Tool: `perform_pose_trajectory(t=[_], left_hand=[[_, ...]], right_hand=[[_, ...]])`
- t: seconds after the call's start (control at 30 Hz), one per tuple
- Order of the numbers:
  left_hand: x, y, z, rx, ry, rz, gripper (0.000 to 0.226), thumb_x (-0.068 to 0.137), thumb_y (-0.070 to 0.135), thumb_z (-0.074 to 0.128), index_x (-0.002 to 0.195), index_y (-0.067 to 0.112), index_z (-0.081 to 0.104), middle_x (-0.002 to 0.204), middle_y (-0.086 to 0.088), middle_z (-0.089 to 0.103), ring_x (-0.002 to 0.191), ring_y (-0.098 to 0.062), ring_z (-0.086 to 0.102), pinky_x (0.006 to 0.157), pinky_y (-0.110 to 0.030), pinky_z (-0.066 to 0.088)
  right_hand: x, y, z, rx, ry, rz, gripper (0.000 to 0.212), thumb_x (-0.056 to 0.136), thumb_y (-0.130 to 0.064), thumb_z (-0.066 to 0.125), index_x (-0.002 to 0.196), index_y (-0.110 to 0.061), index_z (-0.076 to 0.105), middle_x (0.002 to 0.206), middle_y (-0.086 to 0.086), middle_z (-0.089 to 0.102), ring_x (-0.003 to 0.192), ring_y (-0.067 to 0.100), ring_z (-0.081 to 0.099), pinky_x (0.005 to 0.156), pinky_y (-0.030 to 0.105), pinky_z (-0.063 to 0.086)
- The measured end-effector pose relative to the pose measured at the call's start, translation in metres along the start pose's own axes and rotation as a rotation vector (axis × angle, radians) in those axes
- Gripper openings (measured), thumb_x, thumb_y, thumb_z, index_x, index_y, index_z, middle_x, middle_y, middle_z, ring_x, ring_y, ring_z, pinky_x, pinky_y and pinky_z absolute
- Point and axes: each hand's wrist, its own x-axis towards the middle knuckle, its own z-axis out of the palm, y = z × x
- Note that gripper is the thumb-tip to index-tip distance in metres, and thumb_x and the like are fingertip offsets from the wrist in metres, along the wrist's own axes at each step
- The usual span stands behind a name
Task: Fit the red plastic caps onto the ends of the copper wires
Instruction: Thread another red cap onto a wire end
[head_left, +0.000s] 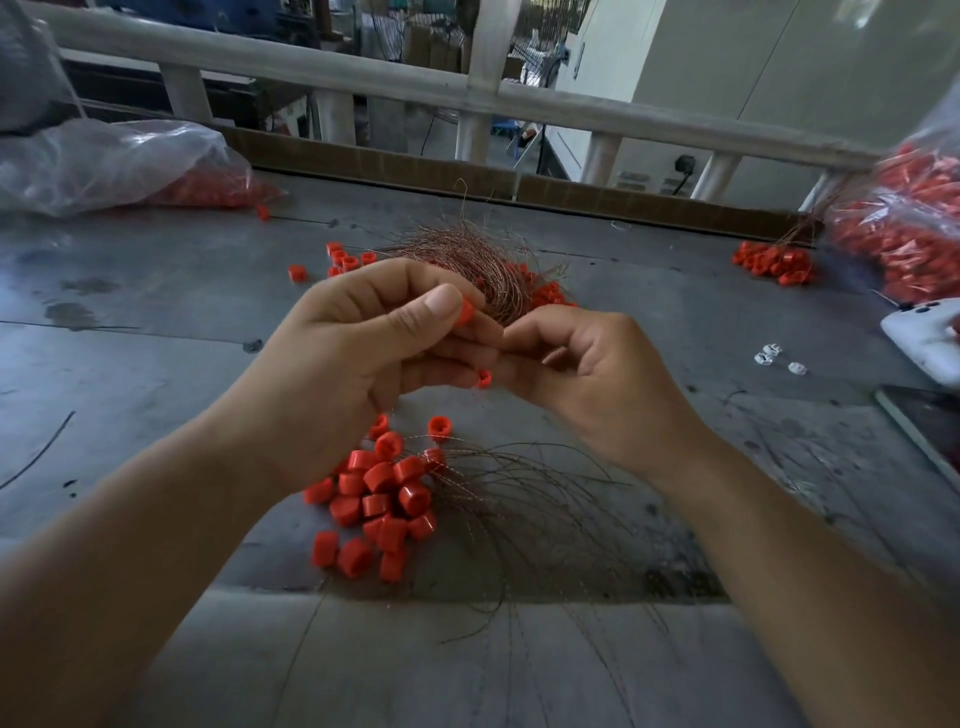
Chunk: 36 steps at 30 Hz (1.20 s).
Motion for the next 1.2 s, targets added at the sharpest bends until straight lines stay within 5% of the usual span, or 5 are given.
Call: perform_pose_trajectory(t=[0.33, 0.53, 0.8, 0.97, 1.2], left_hand=[[-0.001, 0.0, -0.002, -0.026, 0.077, -0.034, 0.017, 0.07, 0.012, 0.059, 0.085, 0.005, 0.061, 0.075, -0.009, 0.071, 0.07, -0.015, 0.069, 0.062, -0.02, 0.054], [0.001, 0.004, -0.006, -0.133, 0.068, -0.058, 0.016, 0.061, 0.022, 0.064, 0.074, 0.015, 0.071, 0.077, -0.008, 0.071, 0.063, -0.014, 0.068, 0.053, -0.021, 0.053], [0.001, 0.004, -0.007, -0.191, 0.069, -0.072, 0.014, 0.067, 0.017, 0.06, 0.072, 0.014, 0.072, 0.074, -0.007, 0.071, 0.068, -0.013, 0.069, 0.059, -0.02, 0.054], [0.001, 0.0, -0.006, -0.223, 0.047, -0.123, 0.016, 0.057, 0.017, 0.066, 0.071, 0.012, 0.072, 0.075, -0.01, 0.071, 0.068, -0.014, 0.07, 0.058, -0.02, 0.055], [0.001, -0.007, -0.007, 0.17, 0.152, 0.005, 0.032, 0.052, 0.006, 0.067, 0.084, 0.012, 0.068, 0.08, -0.001, 0.073, 0.074, -0.01, 0.069, 0.067, -0.014, 0.052]], right_hand=[[-0.001, -0.003, 0.006, -0.05, 0.031, -0.06, 0.013, 0.081, -0.008, 0.066, 0.084, -0.019, 0.064, 0.077, 0.004, 0.065, 0.072, 0.013, 0.06, 0.064, 0.021, 0.049], [0.001, 0.001, 0.002, -0.161, 0.09, -0.04, 0.009, 0.079, -0.009, 0.068, 0.078, -0.018, 0.066, 0.074, -0.013, 0.061, 0.066, -0.005, 0.053, 0.062, 0.008, 0.04], [-0.003, -0.004, 0.004, -0.1, 0.042, -0.036, 0.022, 0.078, -0.013, 0.069, 0.089, -0.029, 0.059, 0.065, -0.012, 0.053, 0.058, -0.002, 0.05, 0.055, 0.009, 0.039], [-0.002, -0.002, 0.009, -0.127, 0.091, -0.076, 0.01, 0.081, -0.003, 0.065, 0.083, -0.013, 0.065, 0.072, -0.016, 0.055, 0.065, -0.008, 0.053, 0.059, 0.006, 0.039], [0.001, -0.001, -0.005, -0.158, 0.261, -0.115, 0.024, 0.081, -0.006, 0.065, 0.076, -0.029, 0.059, 0.072, -0.013, 0.058, 0.062, -0.003, 0.052, 0.058, 0.007, 0.038]])
